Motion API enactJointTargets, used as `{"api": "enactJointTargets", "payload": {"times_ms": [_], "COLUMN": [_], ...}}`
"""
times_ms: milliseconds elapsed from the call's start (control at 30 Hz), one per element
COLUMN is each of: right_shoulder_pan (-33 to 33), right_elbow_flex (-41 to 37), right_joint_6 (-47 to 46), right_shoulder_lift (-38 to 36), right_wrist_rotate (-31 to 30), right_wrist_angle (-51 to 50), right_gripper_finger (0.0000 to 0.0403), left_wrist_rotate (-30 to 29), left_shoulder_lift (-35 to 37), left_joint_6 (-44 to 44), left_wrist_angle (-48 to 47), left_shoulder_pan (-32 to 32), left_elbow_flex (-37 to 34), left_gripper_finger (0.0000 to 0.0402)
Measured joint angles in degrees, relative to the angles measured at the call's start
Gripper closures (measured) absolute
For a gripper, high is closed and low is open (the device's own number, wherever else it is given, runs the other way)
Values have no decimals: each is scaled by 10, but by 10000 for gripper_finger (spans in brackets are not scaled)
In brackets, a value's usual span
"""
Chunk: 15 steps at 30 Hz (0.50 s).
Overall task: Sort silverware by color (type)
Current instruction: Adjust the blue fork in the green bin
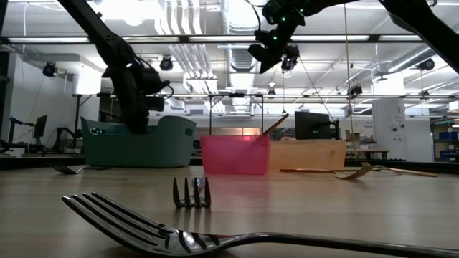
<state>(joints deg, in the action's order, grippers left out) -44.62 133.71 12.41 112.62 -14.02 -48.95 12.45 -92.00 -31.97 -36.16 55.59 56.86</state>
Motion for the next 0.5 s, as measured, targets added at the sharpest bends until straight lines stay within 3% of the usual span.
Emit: {"api": "enactJointTargets", "payload": {"times_ms": [500], "right_shoulder_pan": [2], "right_elbow_flex": [0], "right_joint_6": [-19], "right_shoulder_lift": [0], "right_wrist_rotate": [0], "right_wrist_angle": [0], "right_gripper_finger": [394], "left_wrist_rotate": [21], "left_shoulder_lift": [21], "left_joint_6": [-46], "left_wrist_angle": [-52], "left_shoulder_pan": [3], "left_elbow_flex": [-14], "left_gripper_finger": [401]}}
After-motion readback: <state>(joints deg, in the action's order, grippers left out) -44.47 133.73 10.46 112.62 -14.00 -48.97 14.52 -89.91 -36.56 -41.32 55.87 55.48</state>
